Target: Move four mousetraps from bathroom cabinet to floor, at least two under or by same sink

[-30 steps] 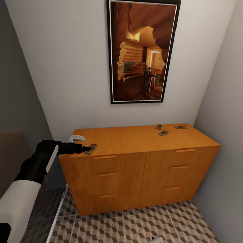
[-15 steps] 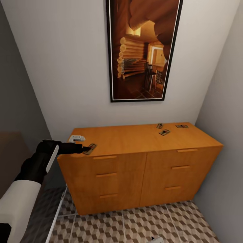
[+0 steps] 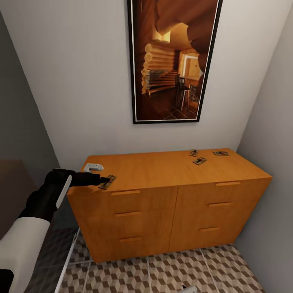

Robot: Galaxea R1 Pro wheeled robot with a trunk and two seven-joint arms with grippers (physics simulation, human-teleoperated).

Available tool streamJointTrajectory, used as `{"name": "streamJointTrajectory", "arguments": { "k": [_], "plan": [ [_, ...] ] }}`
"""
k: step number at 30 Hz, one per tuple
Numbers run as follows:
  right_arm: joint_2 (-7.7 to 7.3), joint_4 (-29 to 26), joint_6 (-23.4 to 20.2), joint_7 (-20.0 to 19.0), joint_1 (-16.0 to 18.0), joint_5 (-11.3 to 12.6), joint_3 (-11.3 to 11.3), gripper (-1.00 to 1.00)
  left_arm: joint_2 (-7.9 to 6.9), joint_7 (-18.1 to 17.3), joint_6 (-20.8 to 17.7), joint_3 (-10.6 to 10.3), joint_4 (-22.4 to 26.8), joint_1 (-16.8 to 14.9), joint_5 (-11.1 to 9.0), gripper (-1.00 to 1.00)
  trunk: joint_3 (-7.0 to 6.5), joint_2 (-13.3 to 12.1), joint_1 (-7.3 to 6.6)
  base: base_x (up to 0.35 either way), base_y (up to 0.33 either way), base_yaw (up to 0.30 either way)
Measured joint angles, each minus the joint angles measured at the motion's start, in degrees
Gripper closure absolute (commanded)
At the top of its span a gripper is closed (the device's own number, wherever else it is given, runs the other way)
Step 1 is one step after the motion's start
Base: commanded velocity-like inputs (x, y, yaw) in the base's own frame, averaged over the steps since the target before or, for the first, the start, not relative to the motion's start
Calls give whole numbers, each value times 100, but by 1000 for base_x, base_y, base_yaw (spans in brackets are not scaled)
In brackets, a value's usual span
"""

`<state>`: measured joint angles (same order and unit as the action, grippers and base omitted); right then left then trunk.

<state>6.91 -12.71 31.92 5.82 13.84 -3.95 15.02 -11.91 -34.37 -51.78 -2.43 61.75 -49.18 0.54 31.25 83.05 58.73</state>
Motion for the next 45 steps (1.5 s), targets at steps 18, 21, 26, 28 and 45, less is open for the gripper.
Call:
{"name": "streamJointTrajectory", "arguments": {
  "k": [18,21,26,28,45],
  "plan": [
    [42,9,-1,18,0,-26,14,-100,-202,-17,-202,-234,577,248,268,-100,0,0,0,0,0,0],
    [40,9,-1,18,0,-26,14,-100,-220,-12,-256,-226,673,245,285,-100,0,0,0,0,0,0],
    [39,9,2,18,0,-26,14,-100,-233,-8,-301,-214,834,244,297,-100,0,0,0,0,0,0],
    [39,9,4,18,0,-26,14,-100,-236,-8,-307,-212,898,245,299,-100,0,0,0,0,0,0],
    [38,9,3,18,0,-25,14,-100,-242,-7,-316,-209,1142,246,304,-100,0,0,0,0,0,0]
  ]
}}
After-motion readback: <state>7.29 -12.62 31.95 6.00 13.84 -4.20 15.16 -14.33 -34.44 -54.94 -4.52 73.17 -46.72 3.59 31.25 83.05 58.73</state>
